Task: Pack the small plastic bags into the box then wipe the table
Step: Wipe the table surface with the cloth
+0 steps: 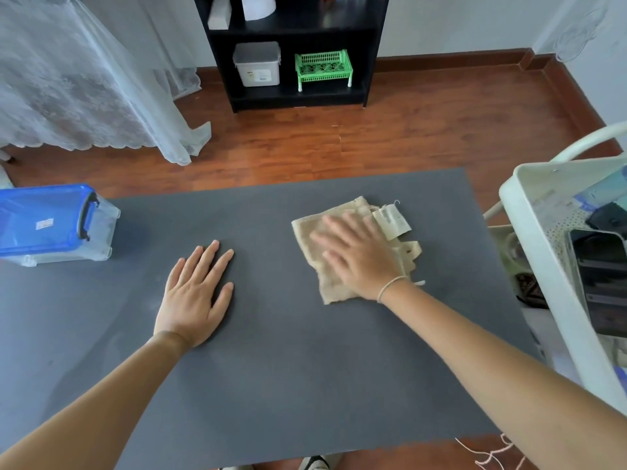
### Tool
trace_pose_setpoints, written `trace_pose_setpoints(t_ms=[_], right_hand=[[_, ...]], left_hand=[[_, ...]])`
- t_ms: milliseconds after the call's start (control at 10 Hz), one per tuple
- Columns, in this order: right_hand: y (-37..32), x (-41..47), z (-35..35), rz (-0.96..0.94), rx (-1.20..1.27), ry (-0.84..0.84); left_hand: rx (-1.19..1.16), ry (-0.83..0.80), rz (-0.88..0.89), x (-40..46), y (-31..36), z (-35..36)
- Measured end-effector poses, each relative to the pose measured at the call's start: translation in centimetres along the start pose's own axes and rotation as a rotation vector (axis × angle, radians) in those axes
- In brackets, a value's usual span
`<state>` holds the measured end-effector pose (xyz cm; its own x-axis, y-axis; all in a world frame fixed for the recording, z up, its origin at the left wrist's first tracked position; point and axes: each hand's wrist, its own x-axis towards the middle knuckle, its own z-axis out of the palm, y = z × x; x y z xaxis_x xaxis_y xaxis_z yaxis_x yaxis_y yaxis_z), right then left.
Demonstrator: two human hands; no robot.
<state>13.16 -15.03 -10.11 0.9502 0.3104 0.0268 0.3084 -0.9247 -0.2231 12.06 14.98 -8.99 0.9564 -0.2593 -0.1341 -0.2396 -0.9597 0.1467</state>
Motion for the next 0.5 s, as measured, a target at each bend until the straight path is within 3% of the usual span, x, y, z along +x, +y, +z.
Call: trace_pose_setpoints(t_ms=[100,200,300,400,500], right_hand=[[5.4,1.1,-1.3,0.345,0.010,0.024],[6.5,3.2,-1.8,0.566,-0.002,-0.007],[2.7,4.6,-1.1,0.564,-0.051,-0.082],[-1.9,2.4,0.5,0.216,-0.076,-0.127],[-0.4,-0.9,0.3,0.020,-0.072,-0.140]], left_hand=[[0.001,0.003,-0.002,0.0,0.0,0.0],[-0.001,0.011,-0.004,0.1,-0.1,0.1],[0.001,0.014,0.001,0.0,-0.1,0.1],[0.000,0.016,0.003,0.0,0.0,0.1],[0.002,0.019,0.005,0.0,-0.1,0.2]])
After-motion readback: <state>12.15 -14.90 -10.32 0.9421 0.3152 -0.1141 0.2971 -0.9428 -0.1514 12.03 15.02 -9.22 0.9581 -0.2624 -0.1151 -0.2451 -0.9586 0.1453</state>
